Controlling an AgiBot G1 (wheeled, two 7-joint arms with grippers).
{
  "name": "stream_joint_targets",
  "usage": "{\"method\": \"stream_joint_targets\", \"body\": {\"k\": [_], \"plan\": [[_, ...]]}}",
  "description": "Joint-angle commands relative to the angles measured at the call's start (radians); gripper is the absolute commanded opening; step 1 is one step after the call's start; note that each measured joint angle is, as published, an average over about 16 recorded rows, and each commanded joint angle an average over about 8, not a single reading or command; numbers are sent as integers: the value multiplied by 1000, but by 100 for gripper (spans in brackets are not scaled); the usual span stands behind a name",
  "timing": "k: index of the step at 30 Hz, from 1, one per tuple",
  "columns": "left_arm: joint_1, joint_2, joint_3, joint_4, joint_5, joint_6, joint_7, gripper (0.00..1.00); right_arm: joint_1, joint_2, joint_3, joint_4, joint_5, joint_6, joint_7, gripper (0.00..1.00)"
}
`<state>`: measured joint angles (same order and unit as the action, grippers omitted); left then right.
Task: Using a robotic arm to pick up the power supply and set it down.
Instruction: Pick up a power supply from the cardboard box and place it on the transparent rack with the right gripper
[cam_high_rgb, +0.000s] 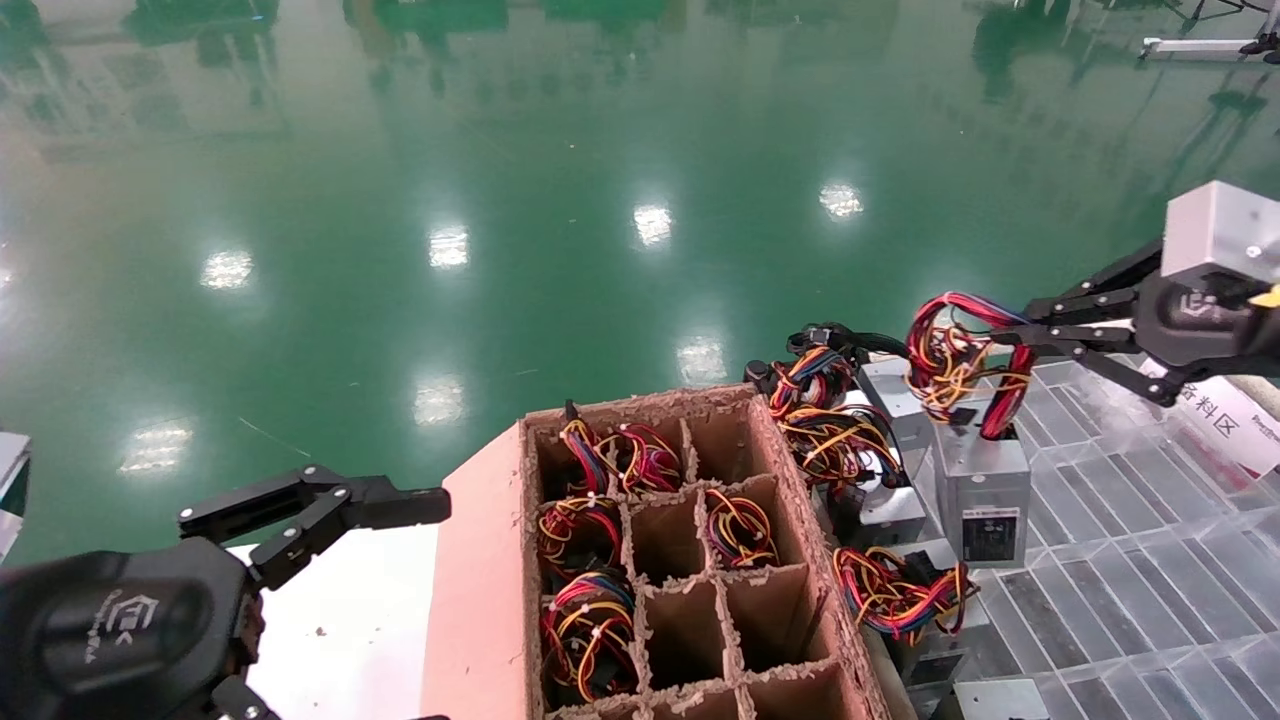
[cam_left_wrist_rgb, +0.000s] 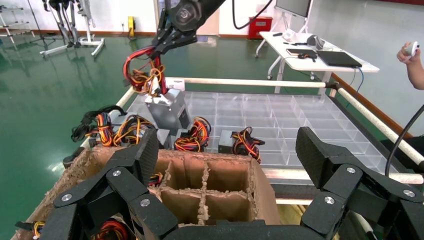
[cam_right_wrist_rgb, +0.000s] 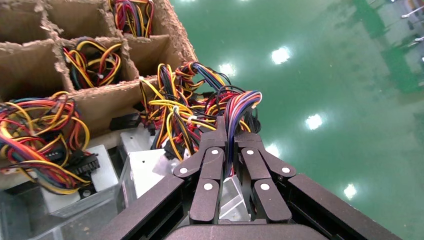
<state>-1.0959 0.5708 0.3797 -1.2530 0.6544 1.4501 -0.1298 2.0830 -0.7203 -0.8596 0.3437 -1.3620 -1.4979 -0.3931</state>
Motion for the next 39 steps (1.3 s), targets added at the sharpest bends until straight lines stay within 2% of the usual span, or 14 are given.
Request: {"method": "stream_joint_targets", "body": {"k": [1, 7, 17, 31, 39], "plan": [[0, 0, 0, 0, 0, 0, 0, 100, -2, -17, -2, -22, -2, 9, -13, 0], [0, 0, 0, 0, 0, 0, 0, 100, -19, -43, 12, -82, 16, 46, -75, 0], [0, 0, 0, 0, 0, 0, 0, 100, -65, -74, 43, -184, 68, 62, -157, 0], [0, 0, 0, 0, 0, 0, 0, 100, -124, -110, 76, -287, 117, 99, -236, 0], [0, 0, 0, 0, 0, 0, 0, 100, -177, -103, 112, -344, 170, 134, -259, 0]]}}
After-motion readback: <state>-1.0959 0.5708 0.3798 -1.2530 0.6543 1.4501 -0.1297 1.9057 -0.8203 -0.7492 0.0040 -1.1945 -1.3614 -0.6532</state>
